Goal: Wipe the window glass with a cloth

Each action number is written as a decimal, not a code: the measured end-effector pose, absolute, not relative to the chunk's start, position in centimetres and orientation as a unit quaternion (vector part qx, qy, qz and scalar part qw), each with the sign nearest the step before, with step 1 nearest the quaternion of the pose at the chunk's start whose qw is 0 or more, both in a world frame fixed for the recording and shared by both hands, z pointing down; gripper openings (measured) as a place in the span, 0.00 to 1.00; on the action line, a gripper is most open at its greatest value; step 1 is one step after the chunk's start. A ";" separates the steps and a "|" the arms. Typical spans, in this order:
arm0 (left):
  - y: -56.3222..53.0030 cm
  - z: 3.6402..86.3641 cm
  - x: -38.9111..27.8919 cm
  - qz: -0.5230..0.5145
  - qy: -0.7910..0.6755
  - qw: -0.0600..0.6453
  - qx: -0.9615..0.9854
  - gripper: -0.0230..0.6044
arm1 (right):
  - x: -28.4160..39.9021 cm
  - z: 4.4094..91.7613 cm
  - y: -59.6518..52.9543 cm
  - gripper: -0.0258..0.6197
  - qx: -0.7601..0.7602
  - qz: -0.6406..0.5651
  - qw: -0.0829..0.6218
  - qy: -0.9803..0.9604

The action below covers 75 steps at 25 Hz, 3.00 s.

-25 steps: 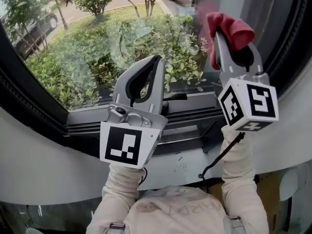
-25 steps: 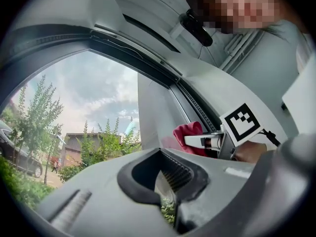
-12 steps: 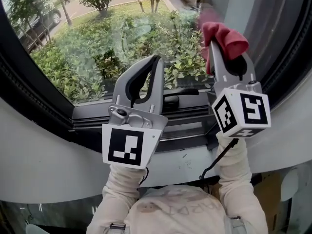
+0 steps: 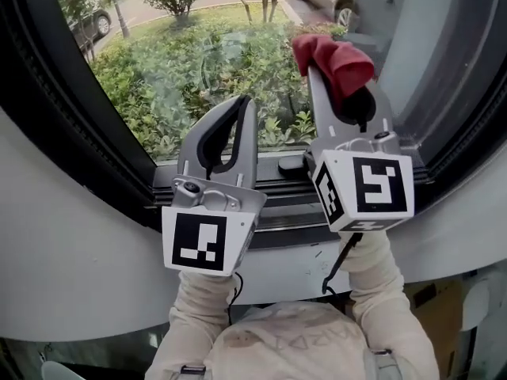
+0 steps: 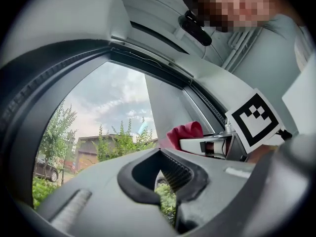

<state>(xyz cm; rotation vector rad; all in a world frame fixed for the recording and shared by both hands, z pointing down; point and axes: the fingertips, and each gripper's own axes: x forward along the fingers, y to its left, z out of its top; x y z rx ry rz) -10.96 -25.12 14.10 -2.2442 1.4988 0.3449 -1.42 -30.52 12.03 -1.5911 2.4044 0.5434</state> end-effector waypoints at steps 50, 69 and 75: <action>-27.7 14.4 3.1 0.138 0.501 0.211 -0.828 0.04 | 15.1 15.2 -33.1 0.25 -0.590 0.191 0.081 0.781; -27.5 16.1 1.7 0.127 0.516 0.209 -0.821 0.04 | 14.7 20.7 -33.0 0.23 -0.607 0.170 0.073 0.773; -26.9 16.4 -2.0 0.126 0.530 0.208 -0.812 0.04 | 10.2 20.0 -32.3 0.23 -0.591 0.164 0.077 0.786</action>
